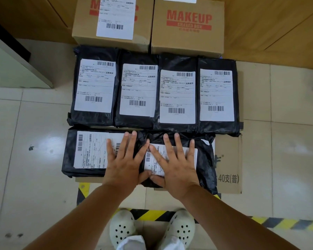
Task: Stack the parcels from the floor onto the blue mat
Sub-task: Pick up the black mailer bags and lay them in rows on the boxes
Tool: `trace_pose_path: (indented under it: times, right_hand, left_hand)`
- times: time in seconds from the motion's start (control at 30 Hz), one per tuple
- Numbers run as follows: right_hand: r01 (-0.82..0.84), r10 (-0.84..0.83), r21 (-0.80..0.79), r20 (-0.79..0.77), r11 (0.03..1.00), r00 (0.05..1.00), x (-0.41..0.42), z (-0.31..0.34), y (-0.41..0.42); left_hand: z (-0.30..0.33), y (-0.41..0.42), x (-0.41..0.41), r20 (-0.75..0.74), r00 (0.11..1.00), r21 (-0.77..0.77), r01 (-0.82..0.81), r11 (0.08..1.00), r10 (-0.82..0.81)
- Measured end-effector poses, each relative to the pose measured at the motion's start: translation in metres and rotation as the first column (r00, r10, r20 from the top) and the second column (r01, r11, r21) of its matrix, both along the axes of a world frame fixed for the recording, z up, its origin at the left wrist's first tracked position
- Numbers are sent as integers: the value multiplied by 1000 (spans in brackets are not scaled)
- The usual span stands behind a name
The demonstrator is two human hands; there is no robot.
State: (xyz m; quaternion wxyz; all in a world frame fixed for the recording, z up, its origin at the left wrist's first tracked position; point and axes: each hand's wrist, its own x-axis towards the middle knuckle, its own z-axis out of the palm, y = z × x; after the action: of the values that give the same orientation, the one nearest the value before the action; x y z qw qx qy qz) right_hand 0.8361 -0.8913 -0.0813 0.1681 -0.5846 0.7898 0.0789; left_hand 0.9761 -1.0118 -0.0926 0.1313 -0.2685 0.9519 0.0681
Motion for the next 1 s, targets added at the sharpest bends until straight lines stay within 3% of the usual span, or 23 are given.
trace_pose_path:
  times: [0.37,0.77,0.9,1.0]
  right_hand:
    - [140,-142,-22,-90,990,986,-25,11,58]
    - [151,-151,-118,9,981,988,-21,-6,47]
    - [143,-144,-81,0,986,990,-22,-4,46]
    - [101,-101,-45,-15,994,995,-27,8,45]
  left_hand:
    - [5,-1,-3,-12,1000,6,0,1000,0]
    - [10,-7,2,36,996,13,83,996,-84]
    - [17,-6,-3,89,993,36,73,997,-76]
    - [41,-6,-15,208,976,74,55,996,-69]
